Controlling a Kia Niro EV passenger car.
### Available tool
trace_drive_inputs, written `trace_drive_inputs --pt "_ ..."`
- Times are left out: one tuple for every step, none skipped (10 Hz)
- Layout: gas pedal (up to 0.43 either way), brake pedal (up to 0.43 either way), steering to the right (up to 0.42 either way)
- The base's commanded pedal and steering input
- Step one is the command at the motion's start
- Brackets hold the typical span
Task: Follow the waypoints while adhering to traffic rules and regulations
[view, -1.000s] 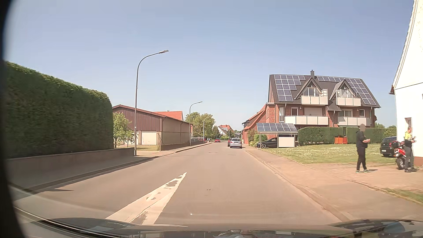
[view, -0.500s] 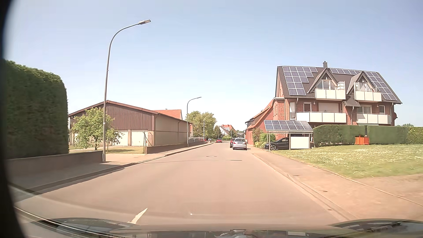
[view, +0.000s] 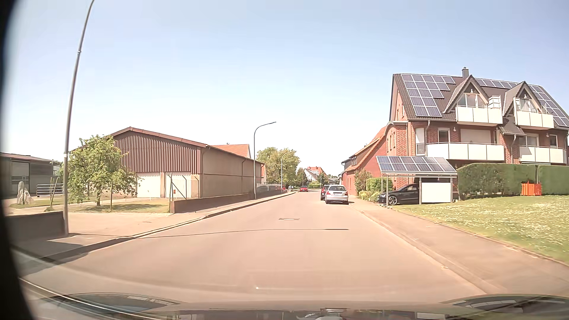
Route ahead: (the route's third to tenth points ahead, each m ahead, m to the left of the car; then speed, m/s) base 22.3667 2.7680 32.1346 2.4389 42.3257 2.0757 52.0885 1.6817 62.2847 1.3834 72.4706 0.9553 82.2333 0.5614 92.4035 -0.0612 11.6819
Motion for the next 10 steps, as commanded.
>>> trace_drive_inputs --pt "0.150 0.000 -0.022" --pt "0.150 0.000 -0.022" --pt "0.150 0.000 -0.021" --pt "0.150 0.000 -0.016" --pt "0.150 0.000 -0.012" --pt "0.150 0.000 -0.010" --pt "0.150 0.000 -0.009" --pt "0.150 0.000 -0.008" --pt "0.157 0.000 -0.008" --pt "0.157 0.000 -0.004"
